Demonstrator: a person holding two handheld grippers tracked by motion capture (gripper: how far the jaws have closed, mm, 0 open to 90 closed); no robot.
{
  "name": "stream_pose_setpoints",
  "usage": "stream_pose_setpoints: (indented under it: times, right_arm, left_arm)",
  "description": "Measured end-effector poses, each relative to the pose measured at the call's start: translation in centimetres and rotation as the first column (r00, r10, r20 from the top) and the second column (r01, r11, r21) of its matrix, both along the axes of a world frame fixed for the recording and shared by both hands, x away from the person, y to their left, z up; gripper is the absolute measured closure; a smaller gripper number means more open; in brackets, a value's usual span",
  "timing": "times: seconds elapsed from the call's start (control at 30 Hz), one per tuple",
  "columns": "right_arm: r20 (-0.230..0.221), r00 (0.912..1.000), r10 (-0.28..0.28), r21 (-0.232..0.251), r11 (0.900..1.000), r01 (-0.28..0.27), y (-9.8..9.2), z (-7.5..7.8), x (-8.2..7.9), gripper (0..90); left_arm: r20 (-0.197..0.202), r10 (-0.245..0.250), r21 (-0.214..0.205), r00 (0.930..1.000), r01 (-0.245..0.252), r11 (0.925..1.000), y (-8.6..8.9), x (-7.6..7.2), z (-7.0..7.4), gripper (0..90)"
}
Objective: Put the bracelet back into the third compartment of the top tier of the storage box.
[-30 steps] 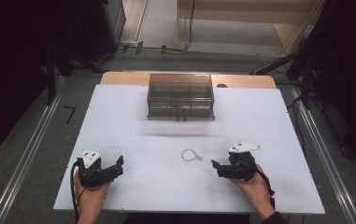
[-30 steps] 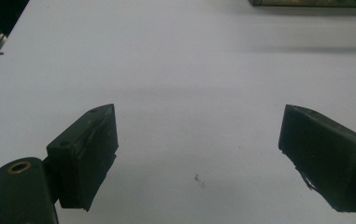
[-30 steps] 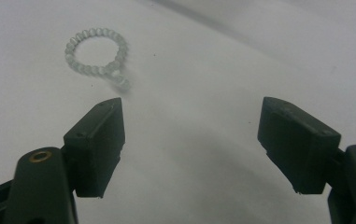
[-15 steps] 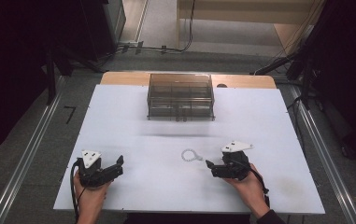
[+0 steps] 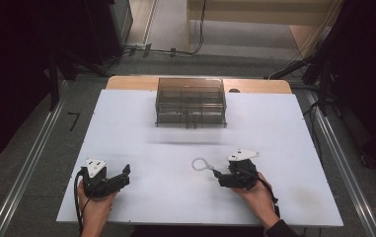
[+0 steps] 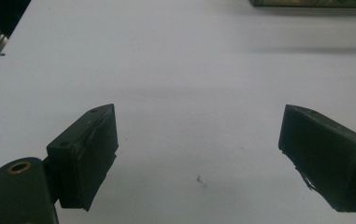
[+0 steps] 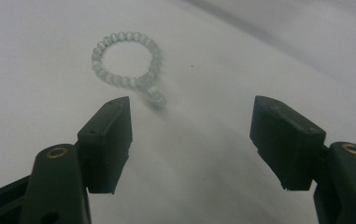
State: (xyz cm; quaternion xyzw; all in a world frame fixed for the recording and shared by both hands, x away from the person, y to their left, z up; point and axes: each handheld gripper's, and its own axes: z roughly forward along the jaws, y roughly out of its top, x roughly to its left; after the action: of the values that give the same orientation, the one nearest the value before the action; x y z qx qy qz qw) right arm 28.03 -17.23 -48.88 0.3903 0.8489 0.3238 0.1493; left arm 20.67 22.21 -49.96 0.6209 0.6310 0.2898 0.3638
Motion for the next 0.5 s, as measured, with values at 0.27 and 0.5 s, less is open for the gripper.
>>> stream_pose_setpoints:
  times: [0.27, 0.5]
  right_arm:
    - [0.006, 0.9998, 0.017, -0.008, 0.9998, -0.017, 0.7, -0.3, 0.2, 35.0]
    - [-0.015, 0.9992, 0.036, 0.011, 0.9993, -0.036, 1.1, -0.4, 0.6, 50.3]
  left_arm:
    - [0.001, -0.001, -0.001, 1.0, 0.001, 1.0, 0.1, 0.0, 0.0, 12.1]
    - [0.001, 0.0, -0.001, 1.0, 0.0, 1.0, 0.1, 0.0, 0.0, 12.1]
